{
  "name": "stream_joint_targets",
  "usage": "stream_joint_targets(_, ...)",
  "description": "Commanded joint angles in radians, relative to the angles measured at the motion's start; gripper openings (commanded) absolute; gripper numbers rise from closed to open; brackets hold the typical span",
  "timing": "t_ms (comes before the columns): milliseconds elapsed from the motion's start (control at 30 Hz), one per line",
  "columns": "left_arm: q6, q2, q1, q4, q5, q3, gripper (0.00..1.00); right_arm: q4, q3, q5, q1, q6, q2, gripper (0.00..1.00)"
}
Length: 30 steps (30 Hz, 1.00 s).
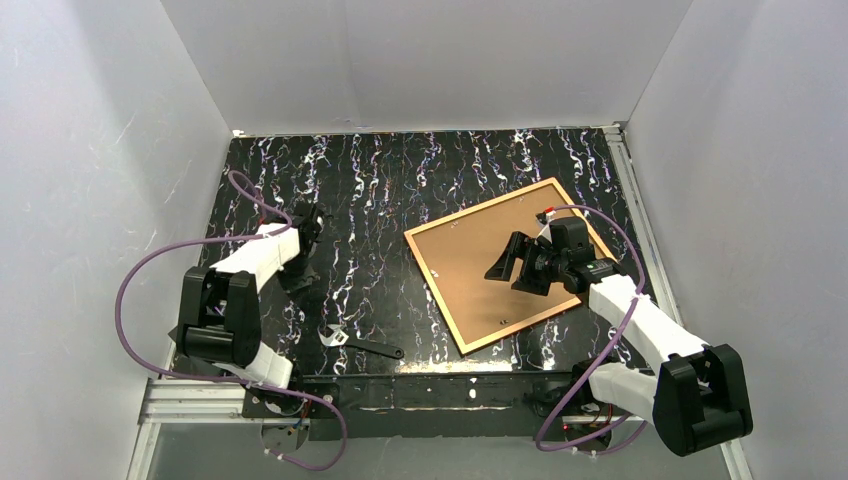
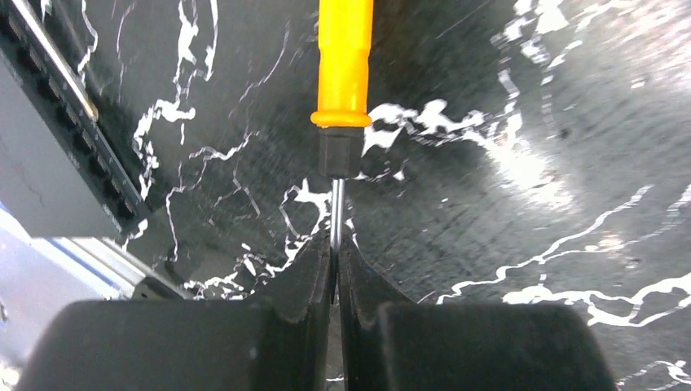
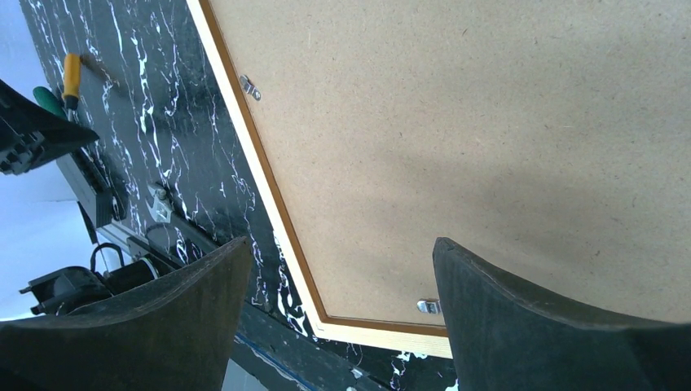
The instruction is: Take the photo out of the frame
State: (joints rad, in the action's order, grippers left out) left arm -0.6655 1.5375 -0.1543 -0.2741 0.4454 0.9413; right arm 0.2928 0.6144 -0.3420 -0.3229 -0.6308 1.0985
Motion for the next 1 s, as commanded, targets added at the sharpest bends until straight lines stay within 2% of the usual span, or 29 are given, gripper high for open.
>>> stream_joint_targets(0, -0.123, -0.046, 0.002, -0.165, 0.053, -0.06, 0.0, 0.004, 0.034, -0.002, -0.003, 0.002, -0.027, 0.89)
stream_joint_targets(100, -0.172, -0.042, 0.003, -0.18, 0.044, -0.065, 0.02, 0.019, 0.044, 0.003, -0.012, 0.028, -0.03, 0.9)
stream_joint_targets(167, -0.198, -0.03, 0.002, -0.191, 0.04, -0.064, 0.13, 0.042, 0.056, 0.015, -0.03, 0.073, -0.023, 0.9)
stream_joint_targets(200, -0.204, -0.025, 0.002, -0.189, 0.032, -0.064, 0.26, 0.061, 0.066, 0.031, -0.041, 0.096, -0.017, 0.9)
stream_joint_targets(300, -0.211, -0.014, 0.003, -0.188, 0.003, -0.053, 0.45, 0.135, 0.1, 0.076, -0.081, 0.158, 0.02, 0.9)
stream_joint_targets(433, -0.202, -0.039, 0.002, -0.168, -0.02, -0.05, 0.65, 0.194, 0.12, 0.191, -0.164, 0.158, 0.047, 0.91)
stream_joint_targets(533, -0.165, -0.081, 0.003, -0.143, -0.052, -0.042, 0.76, 0.184, 0.095, 0.206, -0.19, 0.125, 0.029, 0.91)
stream_joint_targets(633, -0.118, -0.136, -0.002, -0.096, -0.102, -0.043, 0.83, 0.176, 0.064, 0.228, -0.191, 0.096, 0.01, 0.91)
stream_joint_targets(733, -0.015, -0.196, -0.029, -0.028, -0.182, -0.032, 0.86, 0.221, 0.062, 0.325, -0.191, 0.06, -0.012, 0.92)
stream_joint_targets(833, 0.118, -0.268, -0.07, 0.089, -0.356, -0.032, 0.86, 0.364, 0.093, 0.638, -0.174, -0.136, -0.029, 0.94)
stream_joint_targets(900, 0.174, -0.297, -0.099, 0.155, -0.495, -0.034, 0.86, 0.456, 0.111, 0.705, -0.118, -0.244, -0.032, 0.98)
stream_joint_targets(967, 0.217, -0.3, -0.138, 0.226, -0.649, -0.031, 0.89, 0.474, 0.097, 0.688, -0.049, -0.274, -0.039, 0.98)
